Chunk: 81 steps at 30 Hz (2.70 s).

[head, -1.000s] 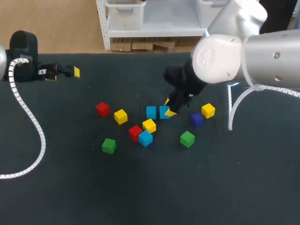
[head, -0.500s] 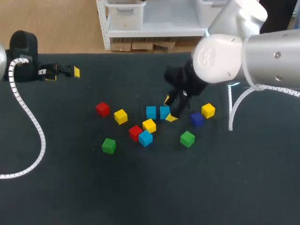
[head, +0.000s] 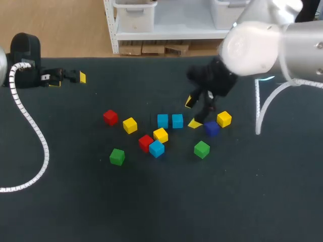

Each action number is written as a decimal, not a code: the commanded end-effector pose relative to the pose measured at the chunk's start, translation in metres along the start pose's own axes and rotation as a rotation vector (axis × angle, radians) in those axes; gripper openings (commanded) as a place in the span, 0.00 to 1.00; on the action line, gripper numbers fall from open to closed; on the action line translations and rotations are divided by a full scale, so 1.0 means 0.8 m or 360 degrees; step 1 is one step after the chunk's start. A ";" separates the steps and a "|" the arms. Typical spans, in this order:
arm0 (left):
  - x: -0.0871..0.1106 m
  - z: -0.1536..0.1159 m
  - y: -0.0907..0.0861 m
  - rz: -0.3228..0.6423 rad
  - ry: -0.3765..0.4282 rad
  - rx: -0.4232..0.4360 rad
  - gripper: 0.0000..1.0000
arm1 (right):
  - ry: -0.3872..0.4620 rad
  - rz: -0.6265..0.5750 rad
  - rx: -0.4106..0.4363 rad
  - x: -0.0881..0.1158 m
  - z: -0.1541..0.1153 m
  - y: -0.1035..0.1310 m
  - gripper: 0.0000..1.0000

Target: Place the blue cubes, place green cubes on the blue cubes, place the yellow cubes on the green cubes, then place the red cubes on the yellow cubes, and place purple cube on the red cubes.

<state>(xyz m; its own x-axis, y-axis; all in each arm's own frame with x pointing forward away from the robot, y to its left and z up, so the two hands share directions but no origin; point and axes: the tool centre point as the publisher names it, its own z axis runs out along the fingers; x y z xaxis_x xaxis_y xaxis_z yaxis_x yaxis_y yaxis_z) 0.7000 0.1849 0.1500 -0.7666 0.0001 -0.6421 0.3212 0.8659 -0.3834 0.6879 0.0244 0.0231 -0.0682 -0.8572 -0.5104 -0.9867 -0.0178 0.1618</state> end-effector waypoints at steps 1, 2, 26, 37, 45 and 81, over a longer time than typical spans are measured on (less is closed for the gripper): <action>0.000 0.000 0.000 0.0000 0.0000 0.0000 1.00 | -0.0045 -0.0011 -0.0015 0.018 -0.029 0.010 1.00; 0.000 0.000 0.000 0.0000 0.0000 0.0000 1.00 | -0.0046 -0.0011 -0.0016 0.021 -0.034 0.012 1.00; 0.000 0.000 0.000 0.0000 0.0000 0.0000 1.00 | -0.0127 -0.0255 -0.0188 0.096 -0.123 0.018 1.00; 0.000 0.000 0.000 0.0000 0.0000 0.0000 1.00 | -0.0090 -0.0330 -0.0238 0.100 -0.135 0.020 1.00; 0.000 0.000 0.000 0.0000 0.0000 0.0000 1.00 | -0.0090 -0.0330 -0.0238 0.100 -0.135 0.020 1.00; 0.122 -0.075 -0.010 0.0732 0.0310 0.0157 1.00 | -0.0090 -0.0330 -0.0238 0.100 -0.135 0.020 1.00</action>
<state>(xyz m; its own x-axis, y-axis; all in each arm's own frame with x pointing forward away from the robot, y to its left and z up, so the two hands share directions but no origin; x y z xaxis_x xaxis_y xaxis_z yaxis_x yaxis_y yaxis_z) 0.5922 0.2029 0.1297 -0.6315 0.4811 -0.6080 0.6744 0.7278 -0.1244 0.6818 -0.1001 0.0759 0.1206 -0.7983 -0.5901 -0.9483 -0.2684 0.1692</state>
